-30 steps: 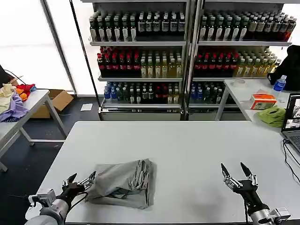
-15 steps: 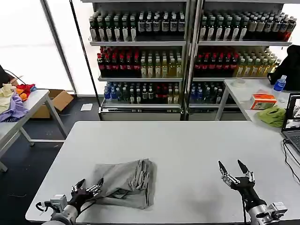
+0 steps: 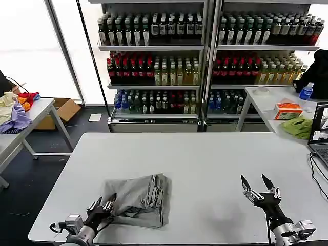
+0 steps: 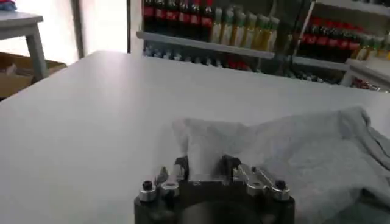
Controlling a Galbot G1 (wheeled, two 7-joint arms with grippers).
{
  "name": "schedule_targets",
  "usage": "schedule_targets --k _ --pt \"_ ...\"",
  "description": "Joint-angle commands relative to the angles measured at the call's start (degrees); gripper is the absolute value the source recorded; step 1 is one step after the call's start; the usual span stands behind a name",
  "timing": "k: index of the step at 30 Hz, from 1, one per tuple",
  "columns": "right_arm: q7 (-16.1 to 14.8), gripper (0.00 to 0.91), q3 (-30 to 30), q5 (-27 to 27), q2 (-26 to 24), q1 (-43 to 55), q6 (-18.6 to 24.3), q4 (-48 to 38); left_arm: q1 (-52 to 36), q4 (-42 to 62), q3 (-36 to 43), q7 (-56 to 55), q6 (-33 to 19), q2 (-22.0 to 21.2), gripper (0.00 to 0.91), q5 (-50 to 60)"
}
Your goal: Fold and organize the clothes.
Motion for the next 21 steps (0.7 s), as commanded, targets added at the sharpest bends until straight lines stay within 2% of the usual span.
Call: schedule_targets --k 1,6,12,21 --pt "0.1 0.907 0.3 0.2 0.1 0.1 0.0 -0.2 0.7 0.2 1.0 -1.4 -1.7 -1.7 0.04 0.1" --pt "0.1 0.907 0.5 0.4 0.3 0.1 0.0 0.2 0.8 -3.0 -3.3 -1.9 -1.8 -1.6 0.04 -3.1" --pt "0.1 0.907 0.4 1.1 -0.4 0.8 0.5 -0.6 0.8 -6.9 -12.9 -2.5 -0.4 2.1 0.04 -7.8" --pt "0.5 0.907 -1.1 2.1 -1.2 2.0 0.8 -0.8 -1.0 -1.3 -28.1 1.3 1.8 15.1 0.04 -13.1"
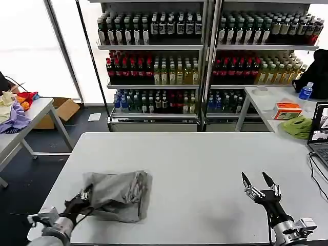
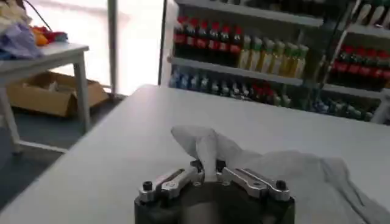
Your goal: Fold and organize the clothes.
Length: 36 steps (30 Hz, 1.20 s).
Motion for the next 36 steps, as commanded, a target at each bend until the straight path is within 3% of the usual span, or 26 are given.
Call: schedule_targets --k 1,6,14,19,23,29,36 --pt "0.1 0.907 -0.9 0.7 -0.3 0.7 0.2 -0.1 -1.3 2.9 -18.6 3.1 2.1 13.8 0.04 -7.2" --pt "0.1 0.907 -1.0 1.0 -0.6 0.7 1.1 -0.9 -1.4 4.0 -22.3 3.6 3.0 19.5 0.04 -9.5" --pt "0.3 0.907 -0.2 1.6 -0.6 0.1 1.8 -1.4 -1.9 -2.1 -19.3 1.3 4.3 18.6 0.04 -11.5" --pt "0.4 0.907 0.0 1.6 -0.6 0.1 2.0 -1.4 -4.4 -5.7 -10.1 -0.1 5.7 16.1 0.04 -8.4" --pt "0.6 0.907 -0.3 1.4 0.1 -0.2 2.1 -1.3 -10.4 -8.5 4.3 -6.8 7.2 14.5 0.04 -9.5" --pt "0.5 0.907 -1.3 0.6 1.5 -1.1 2.1 -0.2 -24.6 -4.4 26.4 -17.5 6.6 8.0 0.04 -13.4" --pt "0.6 0.907 -1.9 -0.9 2.9 -2.2 2.2 0.1 -33.7 4.1 36.9 -20.3 7.6 -4.5 0.04 -13.4"
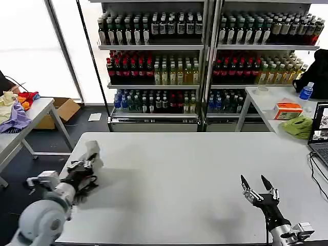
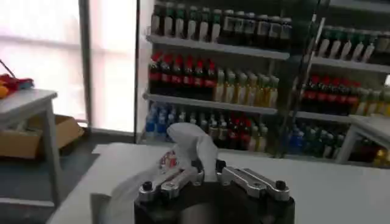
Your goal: Fold and organize the clothes.
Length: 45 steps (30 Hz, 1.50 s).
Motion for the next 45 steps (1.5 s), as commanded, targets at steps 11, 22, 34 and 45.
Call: schedule_targets --k 11,22,34,45 --pt "3.0 0.907 -4.5 -2.2 2.3 -1.4 -5.7 5.1 -13.3 8.3 32.6 -8.7 3.3 -25.0 0.907 -2.5" --pt "14.0 0.907 -20.8 0.0 -0.3 11.9 -18.3 4.7 -9.6 -4.1 17.1 -3.8 -0.5 -16.7 0.907 -0.1" --pt "19.9 0.907 -43.6 7.8 6.9 35.0 -25.9 -13.1 7.1 -3.3 -10.1 12.1 -6.7 -12.3 0.907 16.3" --pt "24.2 0.0 -47.2 19.2 6.4 39.7 -30.9 -17.2 12.8 -1.5 -15.1 14.7 -9.2 -12.1 0.907 19.3"
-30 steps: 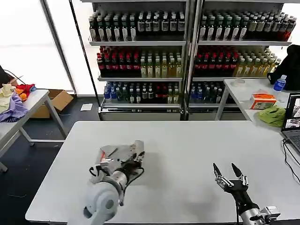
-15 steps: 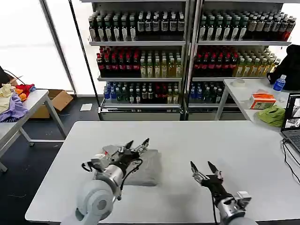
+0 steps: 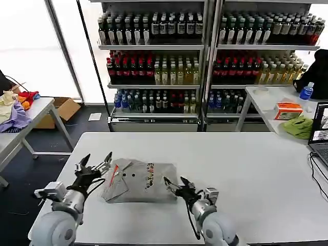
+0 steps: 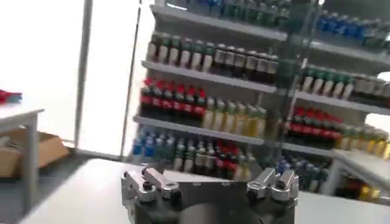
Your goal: Fold and organize the clothes.
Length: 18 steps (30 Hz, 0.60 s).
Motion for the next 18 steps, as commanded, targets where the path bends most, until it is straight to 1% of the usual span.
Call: schedule_targets --k 1,5,7,11,14,18 --pt "6.7 0.0 -8.9 10.0 1.2 9.0 -6.3 -6.2 8.2 0.2 -11.1 5.2 -3.1 0.3 0.907 5.9" --pt "6.9 0.0 -7.9 10.0 0.9 7.7 -5.1 -4.7 8.2 0.0 -10.5 4.4 -2.9 -0.2 0.907 5.4" --pt "7.1 0.0 -6.8 9.3 0.7 7.0 -4.8 -3.9 7.9 -0.4 -10.4 2.4 -1.3 -0.3 0.907 0.5" --pt "6.6 0.0 -4.0 8.4 -0.4 4.6 -4.6 -1.4 8.0 -0.4 -10.5 1.7 -1.2 -0.3 0.907 -0.7" --pt "5.4 0.0 -0.6 7.9 -2.2 2.0 -4.9 1.2 8.1 0.0 -10.5 1.2 -1.2 -0.3 0.907 -1.3" --pt "4.5 0.0 4.9 5.0 -5.7 -1.5 -8.0 5.7 7.5 0.3 -10.4 -1.2 -0.4 -0.8 0.907 -4.5"
